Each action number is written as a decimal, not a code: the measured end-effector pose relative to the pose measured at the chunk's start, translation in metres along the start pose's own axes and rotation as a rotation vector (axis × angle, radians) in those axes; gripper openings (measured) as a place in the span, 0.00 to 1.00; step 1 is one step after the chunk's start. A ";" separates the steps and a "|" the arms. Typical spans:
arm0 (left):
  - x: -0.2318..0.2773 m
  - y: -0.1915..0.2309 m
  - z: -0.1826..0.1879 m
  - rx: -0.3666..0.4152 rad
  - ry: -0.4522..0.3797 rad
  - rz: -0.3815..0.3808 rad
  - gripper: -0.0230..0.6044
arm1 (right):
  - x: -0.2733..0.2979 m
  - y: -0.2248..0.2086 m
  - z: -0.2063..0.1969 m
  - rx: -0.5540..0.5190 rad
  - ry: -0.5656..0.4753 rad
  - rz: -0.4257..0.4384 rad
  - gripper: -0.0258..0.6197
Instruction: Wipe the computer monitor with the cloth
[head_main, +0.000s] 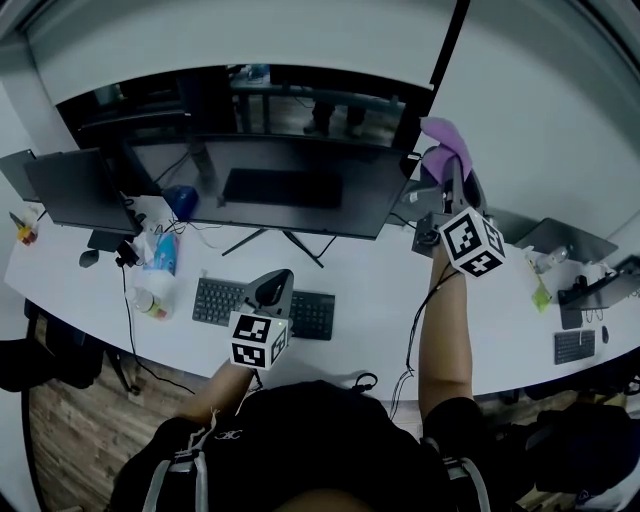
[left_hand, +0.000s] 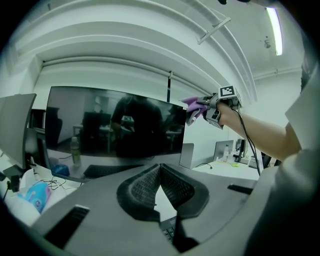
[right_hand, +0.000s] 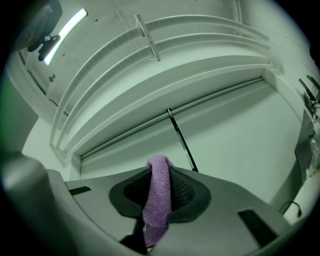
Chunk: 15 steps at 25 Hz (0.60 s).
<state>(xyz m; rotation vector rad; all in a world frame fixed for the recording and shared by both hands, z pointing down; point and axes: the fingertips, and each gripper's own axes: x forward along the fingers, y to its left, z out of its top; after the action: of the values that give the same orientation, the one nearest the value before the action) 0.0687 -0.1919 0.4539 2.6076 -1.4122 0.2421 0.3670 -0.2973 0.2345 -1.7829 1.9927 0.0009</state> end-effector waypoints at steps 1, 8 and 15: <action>-0.001 0.001 0.000 -0.001 0.000 0.004 0.06 | 0.002 0.000 -0.001 0.002 0.003 0.003 0.17; -0.005 0.006 -0.001 0.003 -0.002 0.016 0.06 | 0.015 -0.001 -0.015 0.046 0.031 0.010 0.17; -0.008 0.010 -0.002 0.003 0.001 0.031 0.06 | 0.020 -0.004 -0.028 0.120 0.059 0.002 0.17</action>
<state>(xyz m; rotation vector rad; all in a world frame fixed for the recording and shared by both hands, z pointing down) 0.0554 -0.1905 0.4543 2.5892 -1.4543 0.2504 0.3603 -0.3247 0.2539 -1.7231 1.9912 -0.1696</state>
